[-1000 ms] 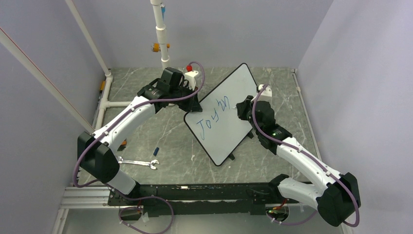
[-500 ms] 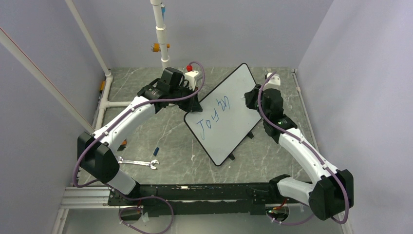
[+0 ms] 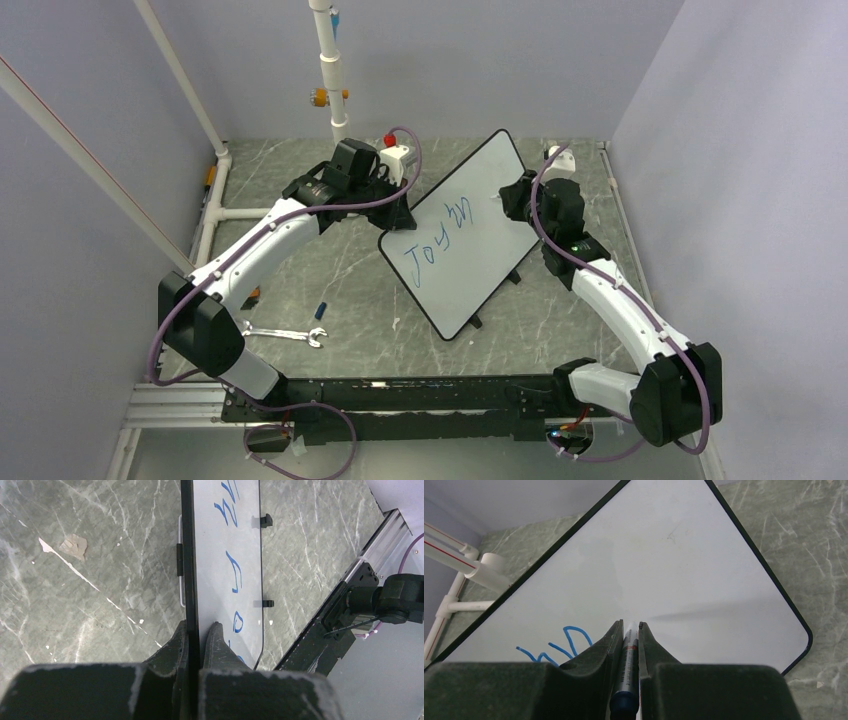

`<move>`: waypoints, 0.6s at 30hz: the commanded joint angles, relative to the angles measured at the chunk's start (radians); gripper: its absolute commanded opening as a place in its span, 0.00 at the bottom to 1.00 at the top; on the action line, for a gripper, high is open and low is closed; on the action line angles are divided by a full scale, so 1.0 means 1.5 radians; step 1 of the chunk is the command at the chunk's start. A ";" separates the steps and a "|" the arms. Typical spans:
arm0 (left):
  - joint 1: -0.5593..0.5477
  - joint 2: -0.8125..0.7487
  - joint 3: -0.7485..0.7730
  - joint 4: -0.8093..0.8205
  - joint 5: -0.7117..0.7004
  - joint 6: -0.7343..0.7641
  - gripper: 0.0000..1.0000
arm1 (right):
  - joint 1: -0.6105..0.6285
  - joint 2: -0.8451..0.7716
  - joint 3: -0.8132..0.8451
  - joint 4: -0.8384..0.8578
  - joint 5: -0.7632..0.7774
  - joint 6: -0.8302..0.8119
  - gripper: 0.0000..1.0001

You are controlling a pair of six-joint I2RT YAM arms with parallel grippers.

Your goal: Write a sentence on the whiteboard

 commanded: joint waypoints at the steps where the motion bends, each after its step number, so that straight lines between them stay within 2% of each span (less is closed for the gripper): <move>1: 0.000 0.011 -0.018 -0.021 -0.193 0.179 0.00 | -0.011 0.009 0.016 0.047 -0.026 -0.008 0.00; 18: -0.006 0.011 -0.017 -0.023 -0.188 0.178 0.00 | -0.017 0.039 0.002 0.100 -0.071 0.026 0.00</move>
